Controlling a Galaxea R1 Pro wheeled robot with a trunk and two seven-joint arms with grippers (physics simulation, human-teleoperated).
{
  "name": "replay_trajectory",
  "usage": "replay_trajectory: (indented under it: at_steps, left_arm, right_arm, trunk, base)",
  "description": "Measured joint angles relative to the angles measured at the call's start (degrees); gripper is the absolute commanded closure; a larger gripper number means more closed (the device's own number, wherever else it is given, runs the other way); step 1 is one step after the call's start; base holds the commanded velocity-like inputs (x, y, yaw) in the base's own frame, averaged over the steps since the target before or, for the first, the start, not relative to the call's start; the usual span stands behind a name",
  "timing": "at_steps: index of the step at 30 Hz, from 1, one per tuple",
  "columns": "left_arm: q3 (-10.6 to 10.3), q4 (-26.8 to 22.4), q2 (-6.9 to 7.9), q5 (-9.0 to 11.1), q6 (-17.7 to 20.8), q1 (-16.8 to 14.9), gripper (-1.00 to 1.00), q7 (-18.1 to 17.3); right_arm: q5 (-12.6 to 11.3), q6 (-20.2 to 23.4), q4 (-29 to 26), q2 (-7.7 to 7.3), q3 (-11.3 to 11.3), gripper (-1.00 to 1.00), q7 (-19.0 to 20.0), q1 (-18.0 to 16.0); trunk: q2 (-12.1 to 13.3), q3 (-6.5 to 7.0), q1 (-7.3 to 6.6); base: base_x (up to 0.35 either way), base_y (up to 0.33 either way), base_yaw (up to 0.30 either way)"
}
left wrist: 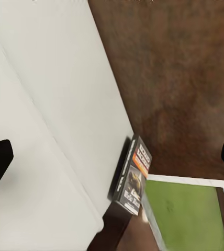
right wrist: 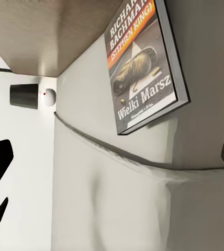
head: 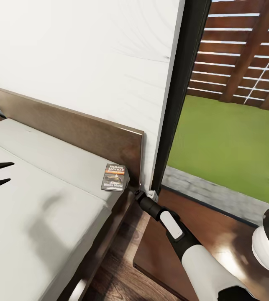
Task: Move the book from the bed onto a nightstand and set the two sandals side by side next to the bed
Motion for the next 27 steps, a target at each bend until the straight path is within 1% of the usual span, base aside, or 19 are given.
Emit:
replay_trajectory:
  at_steps: [5,9,17,22,27]
  left_arm:
    - [0.00,-1.12,-0.14,0.10,0.28,0.00,-1.00,0.12]
    - [-0.05,-2.18,-0.68,0.01,0.62,0.01,-1.00,0.15]
    - [-0.11,-4.64,-2.55,-0.09,2.16,0.01,-1.00,0.31]
    - [-0.11,-6.28,-3.47,0.00,2.51,0.01,-1.00,0.89]
    - [-0.09,-8.14,-3.90,0.11,2.77,0.01,-1.00,1.70]
  right_arm:
    - [-0.13,-0.07,0.02,0.00,-0.16,-1.00,-0.07,0.01]
    - [-0.17,-0.12,0.03,0.00,-0.23,-1.00,-0.09,0.02]
    - [-0.28,-0.23,-0.04,0.00,-0.22,-1.00,-0.60,-0.16]
    - [-0.39,-0.06,0.00,0.00,-0.22,-1.00,-1.34,-1.52]
    - [-0.98,0.10,0.41,0.00,-0.15,-1.00,-1.65,-3.20]
  trunk:
    - [0.00,0.00,0.00]
    - [0.00,0.00,0.00]
    - [0.00,0.00,0.00]
    - [0.00,0.00,0.00]
    - [0.00,0.00,0.00]
  base:
    - [0.000,0.000,0.000]
    - [0.000,0.000,0.000]
    - [0.000,0.000,0.000]
    - [0.000,0.000,0.000]
    - [0.000,0.000,0.000]
